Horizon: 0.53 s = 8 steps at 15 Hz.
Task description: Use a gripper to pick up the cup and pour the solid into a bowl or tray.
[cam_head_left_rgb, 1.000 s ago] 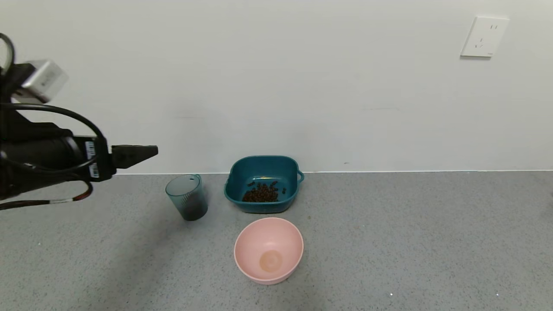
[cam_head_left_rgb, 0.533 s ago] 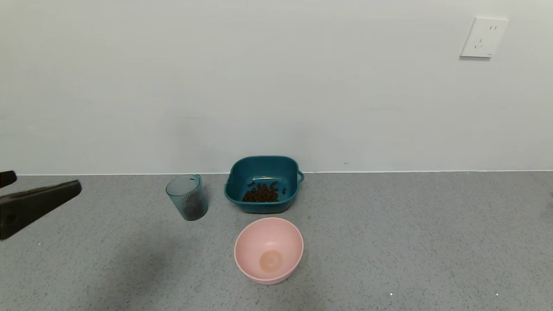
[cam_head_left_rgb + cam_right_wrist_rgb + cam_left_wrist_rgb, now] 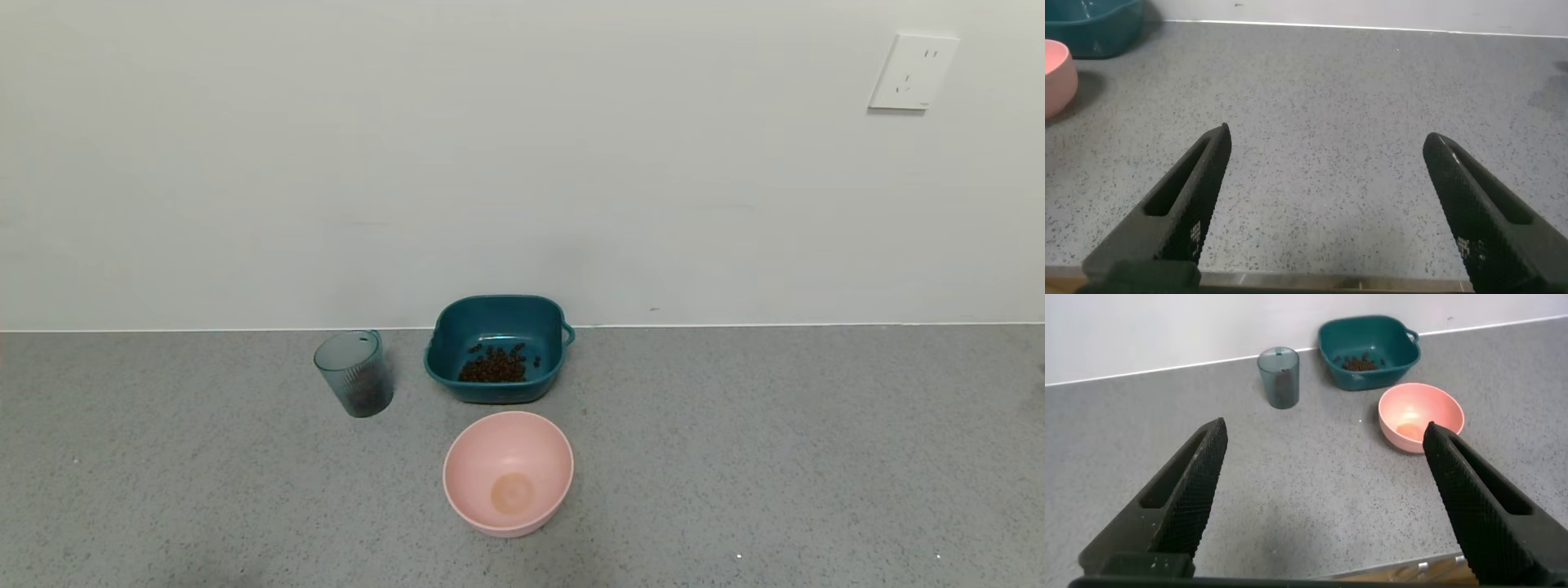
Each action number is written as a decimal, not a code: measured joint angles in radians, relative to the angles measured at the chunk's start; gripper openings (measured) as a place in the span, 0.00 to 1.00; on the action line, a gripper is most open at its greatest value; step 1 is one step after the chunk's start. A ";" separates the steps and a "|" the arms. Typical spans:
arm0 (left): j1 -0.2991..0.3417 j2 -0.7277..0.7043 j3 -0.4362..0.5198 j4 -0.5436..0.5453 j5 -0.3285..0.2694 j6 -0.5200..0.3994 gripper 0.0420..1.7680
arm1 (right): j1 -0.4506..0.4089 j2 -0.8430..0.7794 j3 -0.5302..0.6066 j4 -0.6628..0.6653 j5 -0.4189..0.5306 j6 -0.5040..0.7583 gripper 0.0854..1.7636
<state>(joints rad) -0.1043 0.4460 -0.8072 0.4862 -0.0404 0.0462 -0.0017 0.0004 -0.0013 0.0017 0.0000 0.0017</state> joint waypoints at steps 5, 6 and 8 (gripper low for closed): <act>0.071 -0.171 -0.020 0.087 -0.001 0.041 0.97 | 0.000 0.000 0.000 0.000 0.000 0.000 0.97; 0.079 -0.196 -0.015 0.108 -0.001 0.047 0.97 | 0.000 0.000 0.000 0.000 0.000 0.000 0.97; 0.090 -0.247 0.000 0.127 -0.002 0.050 0.97 | 0.000 0.000 0.000 0.000 0.000 0.000 0.97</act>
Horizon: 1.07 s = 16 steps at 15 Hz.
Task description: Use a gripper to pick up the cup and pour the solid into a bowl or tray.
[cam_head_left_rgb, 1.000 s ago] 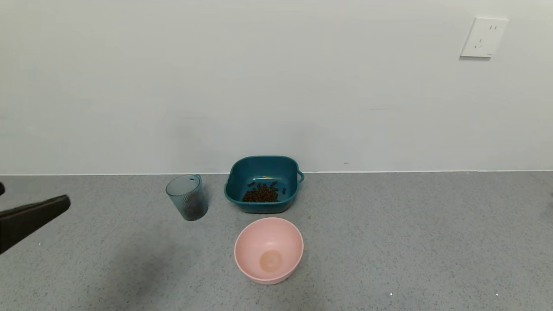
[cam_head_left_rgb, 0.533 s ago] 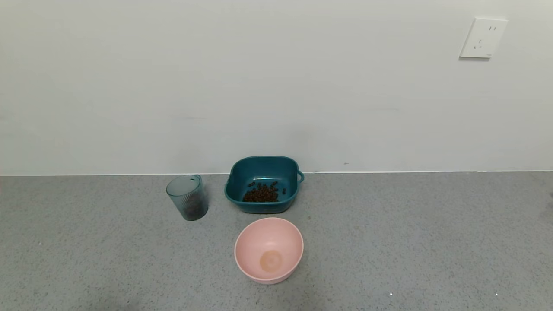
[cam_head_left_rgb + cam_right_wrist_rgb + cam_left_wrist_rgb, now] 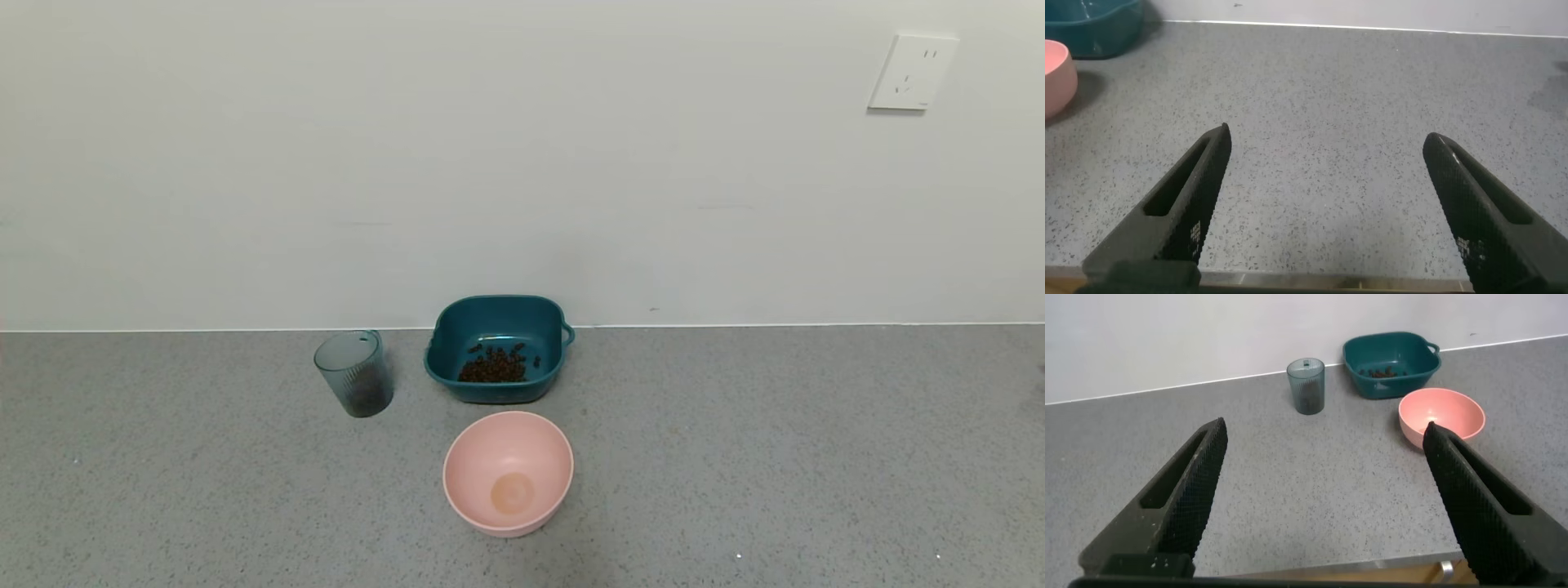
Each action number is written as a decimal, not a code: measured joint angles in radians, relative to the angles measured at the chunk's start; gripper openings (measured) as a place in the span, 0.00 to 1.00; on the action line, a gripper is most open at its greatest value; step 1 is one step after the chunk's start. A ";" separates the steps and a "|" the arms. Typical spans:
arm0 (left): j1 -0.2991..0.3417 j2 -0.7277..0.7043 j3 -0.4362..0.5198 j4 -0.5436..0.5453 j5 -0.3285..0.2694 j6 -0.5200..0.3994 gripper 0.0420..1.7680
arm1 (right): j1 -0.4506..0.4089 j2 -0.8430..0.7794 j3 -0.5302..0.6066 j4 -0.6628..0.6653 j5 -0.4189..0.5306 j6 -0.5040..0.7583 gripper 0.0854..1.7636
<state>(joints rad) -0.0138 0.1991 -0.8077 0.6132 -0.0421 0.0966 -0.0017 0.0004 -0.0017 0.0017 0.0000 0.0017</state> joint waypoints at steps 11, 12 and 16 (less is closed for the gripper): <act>0.012 -0.194 0.534 -0.460 0.006 -0.003 0.97 | 0.000 0.000 0.000 0.000 0.000 0.000 0.97; 0.012 -0.196 0.582 -0.500 0.007 -0.005 0.97 | 0.000 0.000 0.000 0.000 0.000 0.000 0.97; 0.012 -0.199 0.729 -0.630 0.033 -0.011 0.97 | 0.000 0.000 0.000 0.000 0.000 0.000 0.97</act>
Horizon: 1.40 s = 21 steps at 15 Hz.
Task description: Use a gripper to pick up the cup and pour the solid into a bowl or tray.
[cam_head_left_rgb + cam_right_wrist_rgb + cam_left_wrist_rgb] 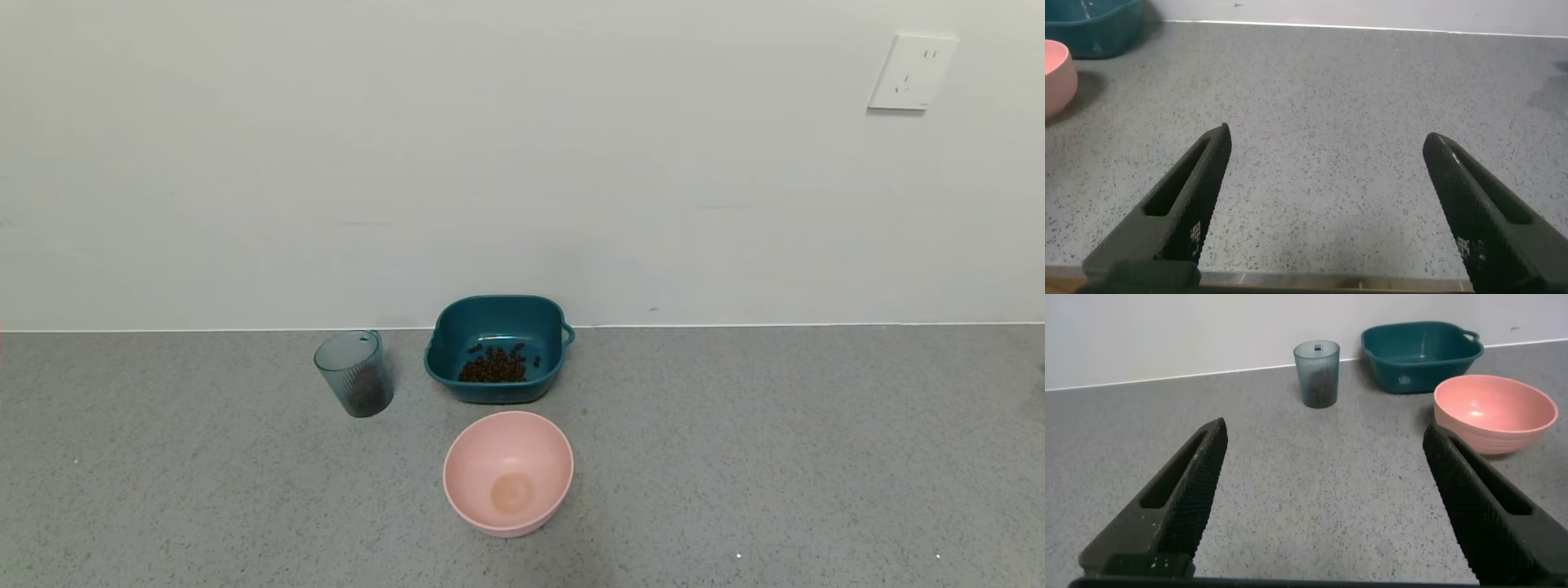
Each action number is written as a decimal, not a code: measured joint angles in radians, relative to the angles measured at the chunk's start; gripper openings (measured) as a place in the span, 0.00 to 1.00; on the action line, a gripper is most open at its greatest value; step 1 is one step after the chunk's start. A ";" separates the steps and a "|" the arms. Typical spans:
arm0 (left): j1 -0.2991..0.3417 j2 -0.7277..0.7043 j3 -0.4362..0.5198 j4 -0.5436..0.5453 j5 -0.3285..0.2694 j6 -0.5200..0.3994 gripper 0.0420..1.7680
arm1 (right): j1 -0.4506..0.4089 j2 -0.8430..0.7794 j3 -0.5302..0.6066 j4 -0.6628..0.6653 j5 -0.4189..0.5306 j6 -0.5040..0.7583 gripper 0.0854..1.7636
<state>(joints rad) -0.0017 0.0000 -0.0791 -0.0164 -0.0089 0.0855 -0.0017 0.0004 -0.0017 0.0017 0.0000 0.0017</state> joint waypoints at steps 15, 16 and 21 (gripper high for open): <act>0.000 -0.001 0.079 0.015 0.000 -0.019 0.97 | 0.000 0.000 0.000 0.000 0.000 0.000 0.97; 0.000 -0.001 0.079 0.014 0.001 -0.034 0.97 | 0.000 0.000 0.000 0.000 0.000 0.000 0.97; 0.000 -0.001 0.079 0.012 0.006 -0.084 0.97 | 0.000 0.000 0.000 0.000 0.000 0.000 0.97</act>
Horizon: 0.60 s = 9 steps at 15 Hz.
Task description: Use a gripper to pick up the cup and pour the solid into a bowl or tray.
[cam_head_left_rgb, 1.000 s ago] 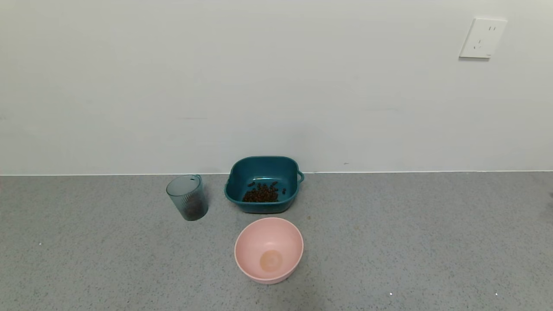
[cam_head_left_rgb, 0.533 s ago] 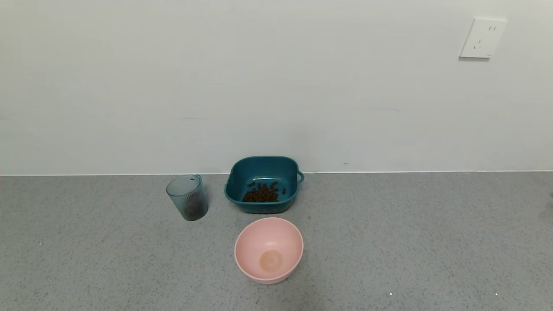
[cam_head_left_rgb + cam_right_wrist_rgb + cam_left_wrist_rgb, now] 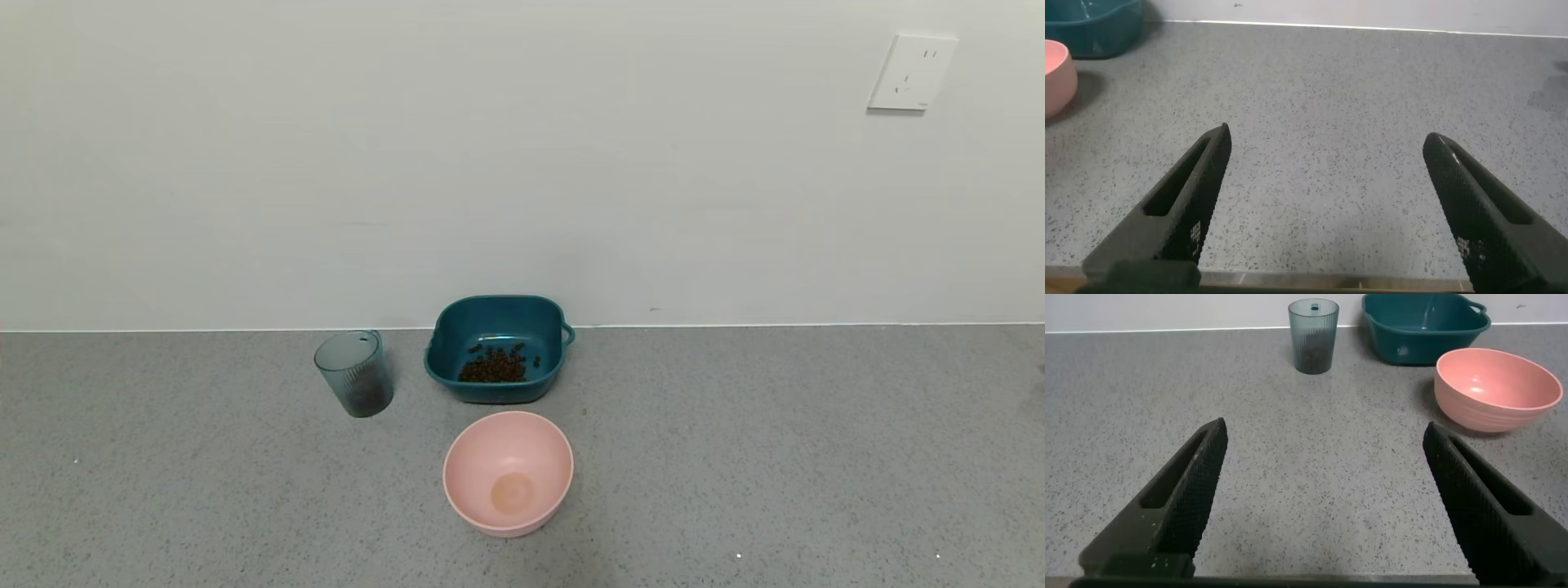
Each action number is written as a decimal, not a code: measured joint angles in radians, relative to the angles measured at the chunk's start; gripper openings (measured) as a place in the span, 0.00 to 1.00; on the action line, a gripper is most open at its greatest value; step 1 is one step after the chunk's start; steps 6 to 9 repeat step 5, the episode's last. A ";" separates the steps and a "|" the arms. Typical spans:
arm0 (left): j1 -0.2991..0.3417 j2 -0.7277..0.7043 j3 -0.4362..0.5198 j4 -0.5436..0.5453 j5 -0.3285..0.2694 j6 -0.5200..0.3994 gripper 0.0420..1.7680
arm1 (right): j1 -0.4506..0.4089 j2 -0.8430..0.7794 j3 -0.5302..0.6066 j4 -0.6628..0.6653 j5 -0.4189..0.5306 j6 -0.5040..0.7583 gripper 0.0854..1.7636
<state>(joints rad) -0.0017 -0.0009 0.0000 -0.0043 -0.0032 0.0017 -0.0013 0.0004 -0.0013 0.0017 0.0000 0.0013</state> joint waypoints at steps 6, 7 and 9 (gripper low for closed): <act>0.000 0.000 0.000 0.000 0.001 0.000 0.97 | 0.000 0.000 0.000 0.000 0.000 0.000 0.97; 0.000 0.000 0.000 0.000 0.001 0.000 0.97 | 0.000 0.000 0.000 0.000 0.000 0.000 0.97; 0.000 0.000 0.000 0.000 0.001 0.000 0.97 | 0.000 0.000 0.000 0.000 0.000 0.000 0.97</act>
